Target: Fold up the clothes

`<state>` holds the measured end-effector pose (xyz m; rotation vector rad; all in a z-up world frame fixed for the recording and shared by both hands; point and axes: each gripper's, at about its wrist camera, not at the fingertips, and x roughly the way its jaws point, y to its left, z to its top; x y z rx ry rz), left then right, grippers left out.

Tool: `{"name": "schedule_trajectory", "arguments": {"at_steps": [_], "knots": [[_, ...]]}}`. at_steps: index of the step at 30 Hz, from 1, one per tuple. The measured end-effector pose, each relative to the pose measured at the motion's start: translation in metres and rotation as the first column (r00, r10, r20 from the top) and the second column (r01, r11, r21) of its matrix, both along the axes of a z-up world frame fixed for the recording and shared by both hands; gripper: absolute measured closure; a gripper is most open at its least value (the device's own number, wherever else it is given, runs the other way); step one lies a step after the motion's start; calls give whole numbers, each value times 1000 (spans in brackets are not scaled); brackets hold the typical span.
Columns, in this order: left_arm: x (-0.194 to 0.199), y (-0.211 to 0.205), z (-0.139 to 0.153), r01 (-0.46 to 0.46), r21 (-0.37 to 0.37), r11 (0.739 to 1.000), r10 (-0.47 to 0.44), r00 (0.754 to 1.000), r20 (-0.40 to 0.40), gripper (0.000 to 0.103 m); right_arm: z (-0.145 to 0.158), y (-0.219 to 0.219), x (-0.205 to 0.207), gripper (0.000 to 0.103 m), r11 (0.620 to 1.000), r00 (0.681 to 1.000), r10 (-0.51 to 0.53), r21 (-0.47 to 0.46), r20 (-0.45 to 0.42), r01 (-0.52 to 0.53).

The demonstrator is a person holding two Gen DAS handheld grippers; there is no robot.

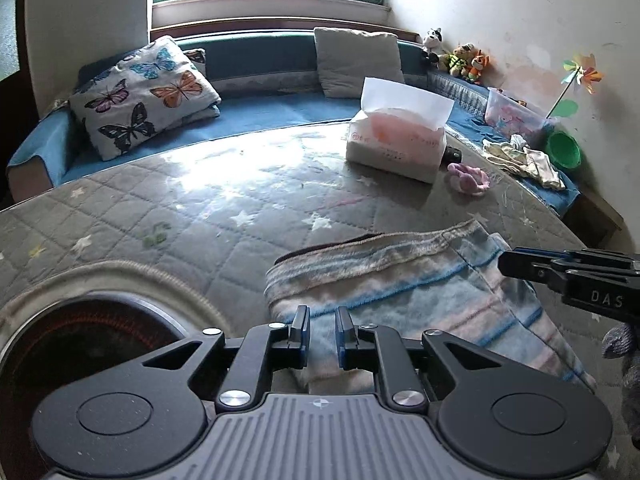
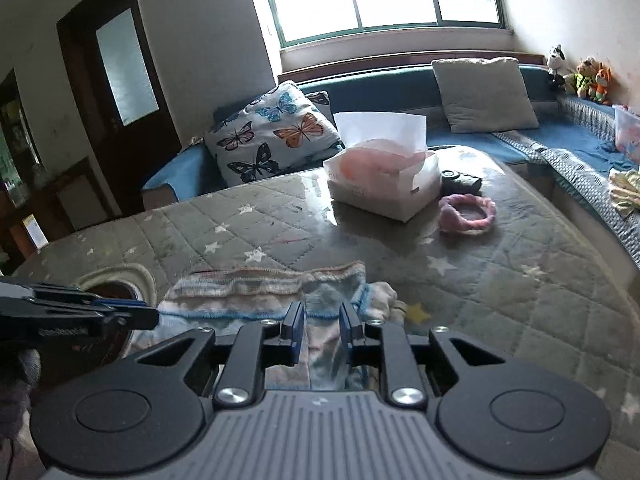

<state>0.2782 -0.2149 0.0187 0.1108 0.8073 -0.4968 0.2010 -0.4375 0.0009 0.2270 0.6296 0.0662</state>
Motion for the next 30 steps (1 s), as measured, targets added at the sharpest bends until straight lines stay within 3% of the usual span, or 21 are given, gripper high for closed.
{"name": "schedule_trajectory", "arguments": {"at_steps": [7, 14, 16, 18, 30], "knots": [[31, -6, -13, -16, 6, 1000, 16, 1000, -19, 88, -15, -4, 24, 85, 1000, 1000, -9, 14, -30, 9], [23, -7, -10, -3, 8, 1000, 3, 1000, -9, 88, -27, -10, 27, 89, 999, 998, -19, 35, -58, 21], [21, -8, -8, 1, 9, 1000, -1, 1000, -6, 83, -21, -9, 24, 87, 999, 998, -16, 31, -52, 18], [18, -8, -7, 5, 10, 1000, -5, 1000, -4, 63, -15, -6, 16, 85, 1000, 999, -1, 24, -45, 2], [-51, -4, 4, 63, 27, 998, -64, 997, 32, 34, 2, 20, -58, 84, 996, 996, 87, 5, -28, -87]]}}
